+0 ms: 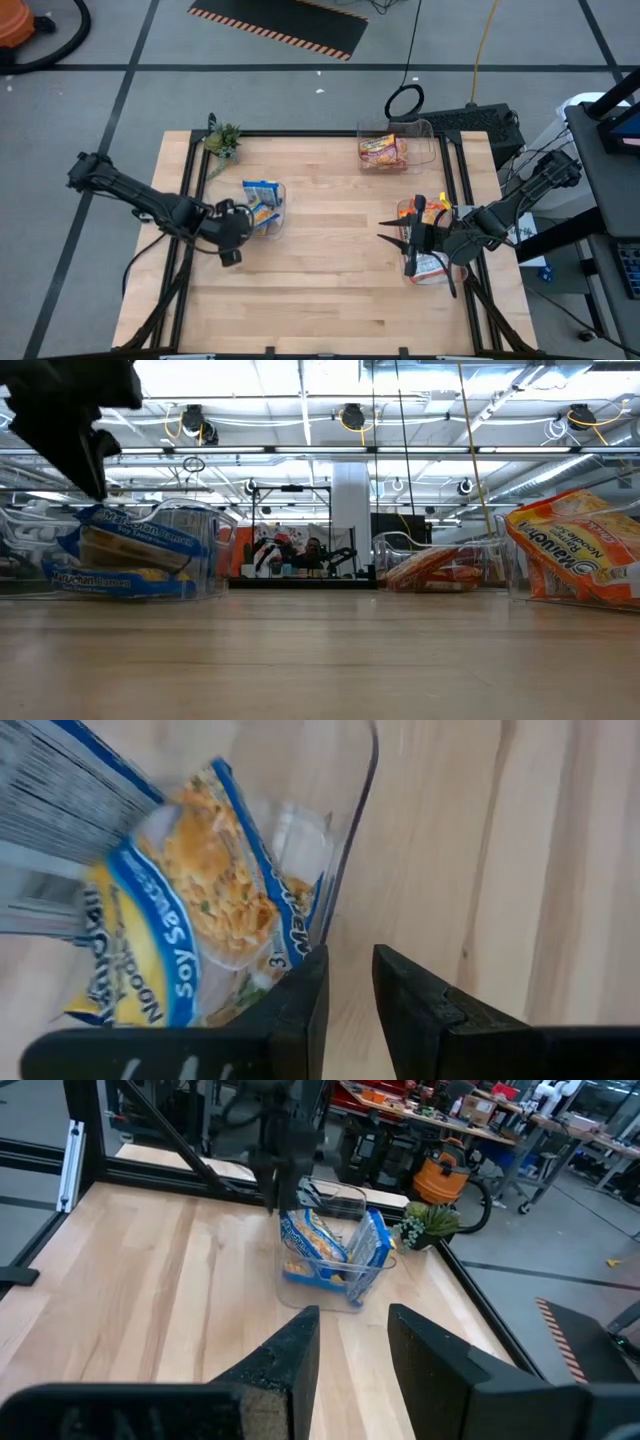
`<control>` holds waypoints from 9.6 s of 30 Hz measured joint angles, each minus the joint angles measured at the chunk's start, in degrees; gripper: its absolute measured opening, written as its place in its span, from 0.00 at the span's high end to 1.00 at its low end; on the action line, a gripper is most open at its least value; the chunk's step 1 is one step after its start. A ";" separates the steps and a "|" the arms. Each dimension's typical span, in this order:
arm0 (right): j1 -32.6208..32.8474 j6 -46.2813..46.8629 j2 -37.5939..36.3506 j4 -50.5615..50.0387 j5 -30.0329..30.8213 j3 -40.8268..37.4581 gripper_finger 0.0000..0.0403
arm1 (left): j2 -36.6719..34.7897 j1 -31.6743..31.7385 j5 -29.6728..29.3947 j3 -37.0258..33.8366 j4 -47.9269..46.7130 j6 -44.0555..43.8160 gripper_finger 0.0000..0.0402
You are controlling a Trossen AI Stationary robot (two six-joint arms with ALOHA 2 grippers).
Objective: Sort Maruchan noodles
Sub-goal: Put the blue noodle pack into the bottom left transparent bin, then adjust the bottom left transparent bin, then return to Home Position
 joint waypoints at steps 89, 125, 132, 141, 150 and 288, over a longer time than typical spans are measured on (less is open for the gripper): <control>0.09 -0.92 -0.52 1.66 -0.20 -1.29 0.88 | -4.06 11.29 -3.90 -2.94 28.13 23.21 0.92; -2.60 -6.87 -19.38 14.02 -13.62 -21.16 1.00 | -40.68 1.69 -4.56 -20.17 29.16 33.00 0.99; -2.62 -7.59 -25.52 14.14 -19.75 -25.30 1.00 | -45.61 1.69 -4.53 -23.89 30.27 33.99 0.99; -2.64 -13.37 -27.58 22.22 -22.57 -30.58 1.00 | -47.66 1.69 -2.36 -24.27 32.16 35.31 0.99; -6.23 -17.76 -31.45 33.13 -29.24 -38.86 1.00 | -47.69 1.93 2.35 -33.35 48.85 41.57 0.99; -28.17 -10.05 -58.31 17.53 -43.26 -52.87 1.00 | -59.08 23.73 18.91 -39.76 45.74 41.42 0.99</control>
